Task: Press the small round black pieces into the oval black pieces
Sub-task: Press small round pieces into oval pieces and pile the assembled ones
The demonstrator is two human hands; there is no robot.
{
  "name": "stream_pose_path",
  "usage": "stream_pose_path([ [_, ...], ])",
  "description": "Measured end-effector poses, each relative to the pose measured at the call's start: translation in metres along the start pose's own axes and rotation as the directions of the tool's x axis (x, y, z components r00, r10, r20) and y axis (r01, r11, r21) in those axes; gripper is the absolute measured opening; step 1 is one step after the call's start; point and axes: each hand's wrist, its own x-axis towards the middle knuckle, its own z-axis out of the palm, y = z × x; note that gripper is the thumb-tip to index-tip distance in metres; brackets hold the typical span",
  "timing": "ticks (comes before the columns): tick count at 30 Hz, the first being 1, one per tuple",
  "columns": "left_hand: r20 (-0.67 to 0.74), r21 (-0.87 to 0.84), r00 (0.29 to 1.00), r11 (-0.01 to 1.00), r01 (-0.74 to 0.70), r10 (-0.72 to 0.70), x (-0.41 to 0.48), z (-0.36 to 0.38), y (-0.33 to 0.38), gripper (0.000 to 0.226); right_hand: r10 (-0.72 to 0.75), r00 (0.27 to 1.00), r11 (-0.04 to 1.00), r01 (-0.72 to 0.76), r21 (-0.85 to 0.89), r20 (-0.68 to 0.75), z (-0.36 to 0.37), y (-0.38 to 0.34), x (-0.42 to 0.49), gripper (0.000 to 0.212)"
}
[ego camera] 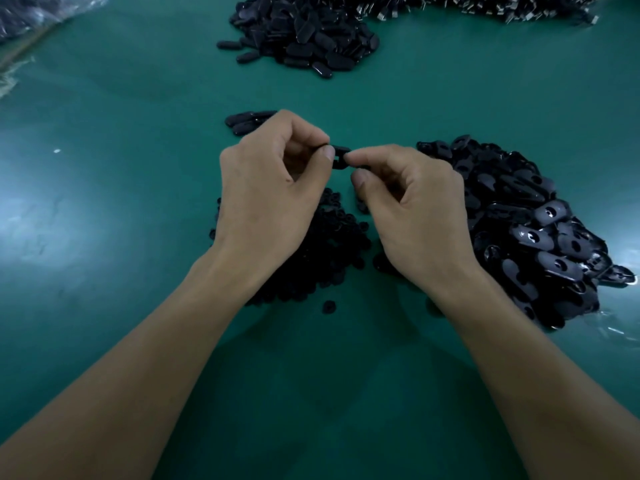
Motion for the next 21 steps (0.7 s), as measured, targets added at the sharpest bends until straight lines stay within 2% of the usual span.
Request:
stream_pose_path([
  [5, -0.005, -0.047, 0.999, 0.997, 0.053, -0.053, 0.002, -0.0022, -0.0013, 0.014, 0.0, 1.0, 0.997, 0.001, 0.075, -0.022, 0.0012, 0.0013, -0.0009, 0.014],
  [12, -0.001, -0.058, 0.996, 0.995, 0.086, -0.087, 0.002, -0.0024, -0.001, 0.01, 0.016, 0.999, 0.995, -0.013, 0.1, -0.028, 0.0005, 0.0, -0.0012, 0.02],
  [16, 0.046, -0.049, 0.996, 0.995, 0.084, -0.082, 0.0015, -0.0015, -0.001, 0.01, -0.014, 0.999, 0.997, 0.017, 0.079, -0.038, -0.0003, 0.0, -0.0008, 0.013],
  [21, 0.114, -0.036, 0.993, 0.998, 0.049, -0.045, -0.0005, 0.0, 0.0013, 0.019, -0.035, 0.999, 0.998, 0.037, 0.059, -0.03, -0.0003, -0.0006, 0.0006, 0.017],
])
